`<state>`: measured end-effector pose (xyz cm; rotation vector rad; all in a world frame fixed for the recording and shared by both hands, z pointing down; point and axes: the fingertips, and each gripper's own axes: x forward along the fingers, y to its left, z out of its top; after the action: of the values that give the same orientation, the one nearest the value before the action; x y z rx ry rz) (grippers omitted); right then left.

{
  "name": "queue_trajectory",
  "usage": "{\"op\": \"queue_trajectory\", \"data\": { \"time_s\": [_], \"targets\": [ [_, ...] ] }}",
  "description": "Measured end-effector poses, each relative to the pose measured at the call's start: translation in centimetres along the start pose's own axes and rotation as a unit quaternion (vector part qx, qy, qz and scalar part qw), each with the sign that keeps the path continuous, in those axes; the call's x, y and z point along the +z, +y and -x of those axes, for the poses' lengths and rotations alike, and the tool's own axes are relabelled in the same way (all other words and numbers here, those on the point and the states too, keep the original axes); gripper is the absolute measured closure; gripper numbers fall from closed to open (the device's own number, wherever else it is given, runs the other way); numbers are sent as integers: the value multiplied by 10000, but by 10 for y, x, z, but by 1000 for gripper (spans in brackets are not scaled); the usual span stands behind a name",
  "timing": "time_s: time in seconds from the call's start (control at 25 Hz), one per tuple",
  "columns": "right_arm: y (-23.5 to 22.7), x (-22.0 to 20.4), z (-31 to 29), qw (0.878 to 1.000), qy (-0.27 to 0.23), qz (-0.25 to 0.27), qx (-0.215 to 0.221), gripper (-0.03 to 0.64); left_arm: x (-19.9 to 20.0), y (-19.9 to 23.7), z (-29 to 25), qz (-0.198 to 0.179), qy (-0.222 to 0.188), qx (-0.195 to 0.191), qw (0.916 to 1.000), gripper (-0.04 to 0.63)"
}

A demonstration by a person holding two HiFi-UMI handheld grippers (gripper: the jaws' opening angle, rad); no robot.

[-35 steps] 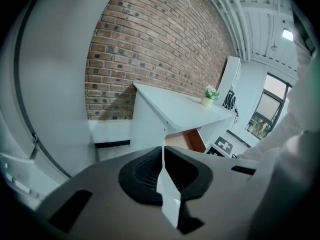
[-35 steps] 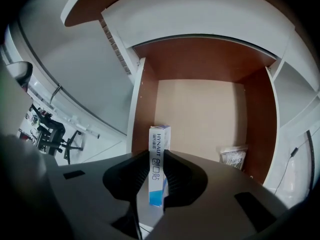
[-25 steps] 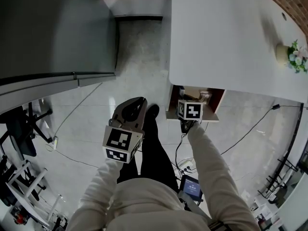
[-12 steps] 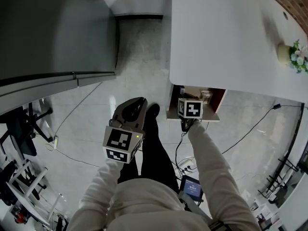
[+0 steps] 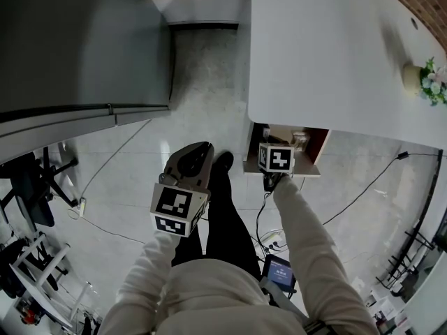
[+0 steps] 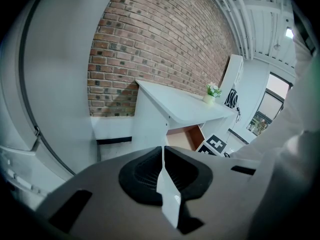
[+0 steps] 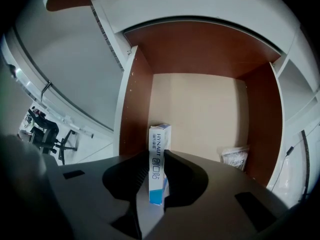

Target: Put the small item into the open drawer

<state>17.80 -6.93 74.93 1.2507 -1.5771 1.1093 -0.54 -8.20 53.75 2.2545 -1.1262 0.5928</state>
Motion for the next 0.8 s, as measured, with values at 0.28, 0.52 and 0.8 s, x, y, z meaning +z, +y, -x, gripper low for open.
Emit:
{"op": "queue_trajectory", "data": {
  "time_s": [0.28, 0.52, 0.8],
  "targets": [
    [-1, -10, 6, 10000, 5, -65, 22, 488, 2, -4, -1, -54, -8, -81, 10000, 566],
    [5, -6, 24, 9997, -219, -106, 45, 486, 7, -5, 0, -124, -40, -143, 9998, 566],
    [26, 17, 64, 9958, -874, -33, 254, 507, 20, -9, 3, -329, -134, -311, 9989, 566]
  ]
}}
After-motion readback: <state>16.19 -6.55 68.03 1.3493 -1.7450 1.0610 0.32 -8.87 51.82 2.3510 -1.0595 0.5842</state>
